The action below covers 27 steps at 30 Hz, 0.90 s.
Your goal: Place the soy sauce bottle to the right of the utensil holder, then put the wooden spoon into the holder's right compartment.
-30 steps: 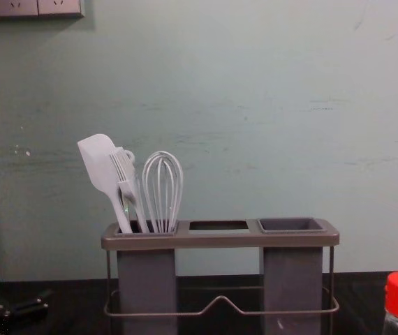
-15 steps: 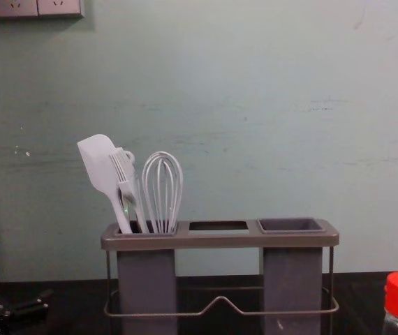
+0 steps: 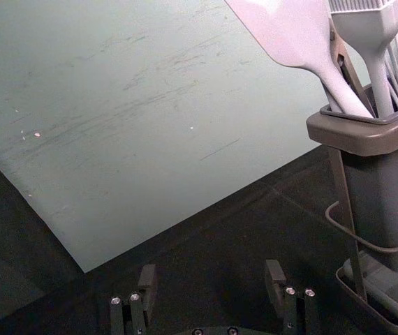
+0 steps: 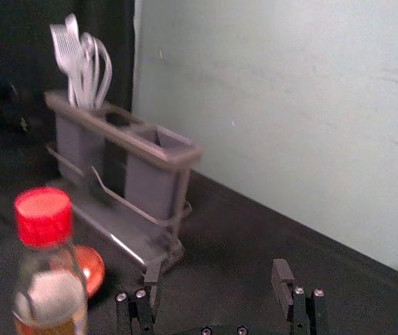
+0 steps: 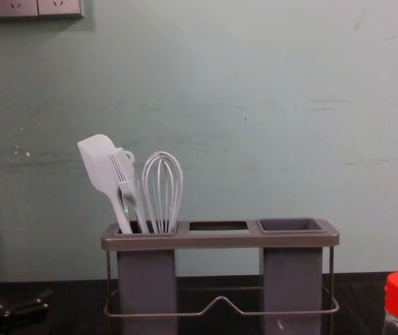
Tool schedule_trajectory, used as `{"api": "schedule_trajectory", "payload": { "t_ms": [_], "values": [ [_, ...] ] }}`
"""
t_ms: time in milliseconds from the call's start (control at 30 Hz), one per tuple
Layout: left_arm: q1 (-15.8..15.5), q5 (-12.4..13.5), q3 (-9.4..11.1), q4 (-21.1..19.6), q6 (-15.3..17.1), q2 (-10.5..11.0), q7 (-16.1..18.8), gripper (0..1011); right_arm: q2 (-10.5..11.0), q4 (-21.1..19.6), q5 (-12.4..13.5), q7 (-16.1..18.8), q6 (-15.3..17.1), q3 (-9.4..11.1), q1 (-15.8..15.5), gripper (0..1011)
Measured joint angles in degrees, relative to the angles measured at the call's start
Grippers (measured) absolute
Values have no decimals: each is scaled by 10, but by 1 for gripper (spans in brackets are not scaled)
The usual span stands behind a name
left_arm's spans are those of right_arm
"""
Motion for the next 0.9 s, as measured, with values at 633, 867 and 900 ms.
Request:
{"api": "schedule_trajectory", "payload": {
  "t_ms": [633,867,900],
  "values": [
    [0,0,0,0,0,0,0,1011,-24,-80,131,96,-18,53,-54,1003],
    [0,0,0,0,0,0,0,1012,-41,-76,112,110,4,19,-31,1003],
    [0,0,0,0,0,0,0,1011,-47,-71,108,113,8,11,-24,1003]
  ]
}}
